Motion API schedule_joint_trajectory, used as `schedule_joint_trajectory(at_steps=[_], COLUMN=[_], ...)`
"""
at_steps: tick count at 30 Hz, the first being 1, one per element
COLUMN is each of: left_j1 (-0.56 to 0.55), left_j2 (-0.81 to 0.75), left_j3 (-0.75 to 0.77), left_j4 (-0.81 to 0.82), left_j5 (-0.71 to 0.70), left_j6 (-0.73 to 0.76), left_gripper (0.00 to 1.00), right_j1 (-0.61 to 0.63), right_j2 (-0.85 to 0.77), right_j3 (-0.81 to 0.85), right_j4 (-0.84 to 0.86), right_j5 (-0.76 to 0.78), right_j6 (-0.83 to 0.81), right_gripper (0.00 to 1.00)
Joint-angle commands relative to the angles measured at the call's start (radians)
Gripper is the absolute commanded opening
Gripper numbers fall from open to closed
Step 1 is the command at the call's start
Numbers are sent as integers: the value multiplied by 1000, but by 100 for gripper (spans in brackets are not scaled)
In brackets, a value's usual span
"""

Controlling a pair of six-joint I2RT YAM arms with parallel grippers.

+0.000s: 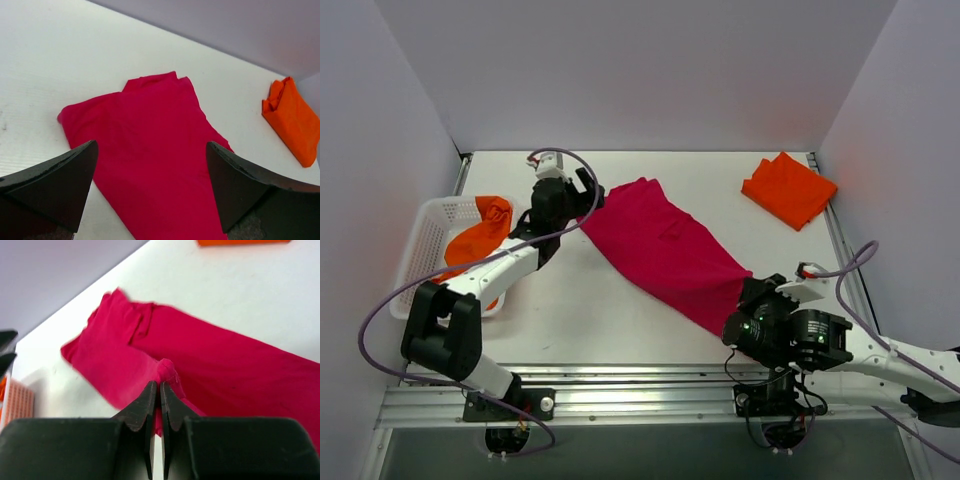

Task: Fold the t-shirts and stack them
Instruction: Flatten out the tshirt

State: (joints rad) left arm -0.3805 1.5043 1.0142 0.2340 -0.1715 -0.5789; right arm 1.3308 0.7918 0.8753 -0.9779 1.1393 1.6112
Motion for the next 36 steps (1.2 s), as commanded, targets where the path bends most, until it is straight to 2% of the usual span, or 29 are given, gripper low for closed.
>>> schedule_joint_trajectory(at_steps=[1, 4, 7, 8, 11, 14, 15, 17, 18, 20, 22, 26, 32, 36], left_j1=[-58, -84, -86, -86, -84, -64, -58, -49, -46, -44, -44, -44, -40, -37], left_j2=[77, 218, 439, 552, 718, 836, 873, 988, 1028, 1120, 1146, 1140, 1234, 1255], left_j3=[96, 197, 475, 635, 820, 963, 1051, 1170, 1295, 1388, 1413, 1342, 1466, 1469], left_j4=[7, -19, -169, -258, -343, -355, -370, -465, -501, -556, -532, -350, -320, -251], left_j5=[-28, 10, 81, 98, 96, 124, 160, 199, 211, 250, 311, 401, 545, 605], left_j6=[17, 57, 100, 119, 145, 152, 154, 162, 162, 165, 162, 159, 163, 152], left_gripper=[97, 94, 94, 94, 94, 94, 94, 94, 94, 94, 94, 94, 94, 94], right_j1=[-68, -113, -128, -128, -128, -122, -124, -127, -130, -137, -151, -163, -165, -168], right_j2=[-20, 38, 124, 147, 205, 207, 195, 176, 158, 139, 123, 116, 127, 133], right_j3=[7, 19, 42, 51, 74, 68, 64, 51, 47, 39, 36, 30, 19, 10], right_j4=[-173, -90, -33, -38, -88, -85, -85, -70, -59, -33, -13, 24, 39, 59], right_j5=[163, 189, 200, 204, 211, 208, 208, 209, 212, 215, 220, 215, 206, 201], right_j6=[123, 25, -23, -13, 29, 29, 26, 13, -14, -49, -100, -146, -152, -166], right_gripper=[0, 0, 0, 0, 0, 0, 0, 0, 0, 0, 0, 0, 0, 0])
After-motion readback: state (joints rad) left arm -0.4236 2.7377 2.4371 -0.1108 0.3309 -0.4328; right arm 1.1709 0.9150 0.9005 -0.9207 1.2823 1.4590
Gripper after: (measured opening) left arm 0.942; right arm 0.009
